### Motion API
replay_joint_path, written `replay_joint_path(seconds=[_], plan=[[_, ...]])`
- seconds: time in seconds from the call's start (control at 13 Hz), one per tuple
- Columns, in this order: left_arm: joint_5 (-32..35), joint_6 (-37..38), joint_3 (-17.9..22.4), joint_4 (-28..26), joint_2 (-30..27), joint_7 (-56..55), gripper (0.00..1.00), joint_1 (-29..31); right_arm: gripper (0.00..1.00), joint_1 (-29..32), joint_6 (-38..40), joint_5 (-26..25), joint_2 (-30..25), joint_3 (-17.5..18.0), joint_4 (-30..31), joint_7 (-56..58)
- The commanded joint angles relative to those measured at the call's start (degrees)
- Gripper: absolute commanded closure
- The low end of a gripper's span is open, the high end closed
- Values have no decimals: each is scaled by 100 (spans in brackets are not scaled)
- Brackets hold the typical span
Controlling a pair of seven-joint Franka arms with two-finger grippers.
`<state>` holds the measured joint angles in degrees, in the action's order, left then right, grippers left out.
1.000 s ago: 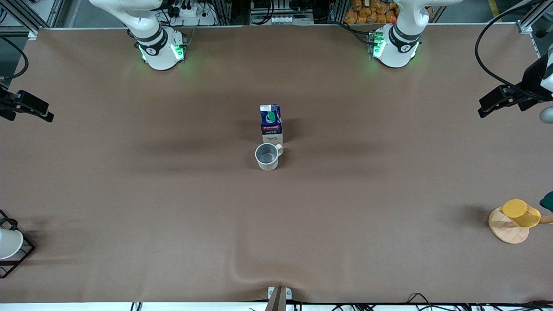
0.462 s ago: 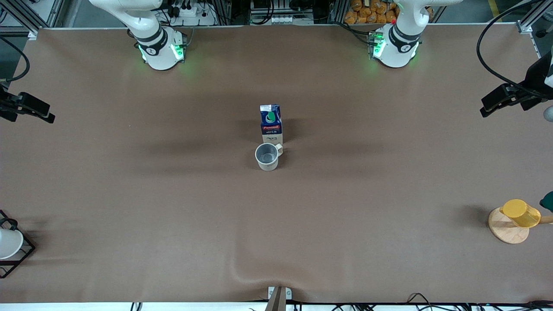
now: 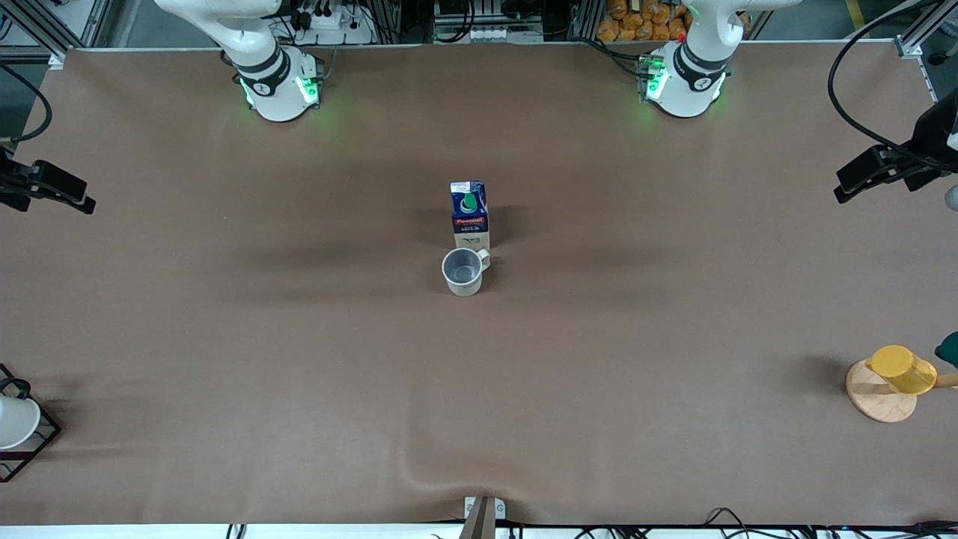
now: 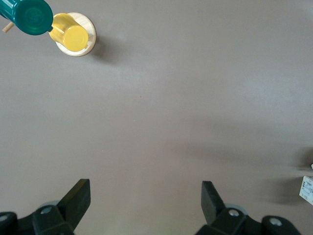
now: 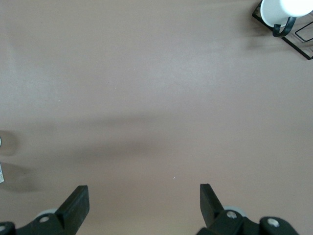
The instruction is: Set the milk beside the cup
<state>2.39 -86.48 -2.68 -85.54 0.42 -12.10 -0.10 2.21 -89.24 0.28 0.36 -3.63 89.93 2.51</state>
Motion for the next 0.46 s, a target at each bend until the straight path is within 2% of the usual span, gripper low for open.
replay_joint_path(seconds=[0.0,0.38], plan=[[-116,141,-30,143,46,120,0,-8,0,-27,64,-46,130,2,-116,-40],[-125,149,-215,125,46,129,0,-34,0,25,64,-29,131,2,-125,-101]])
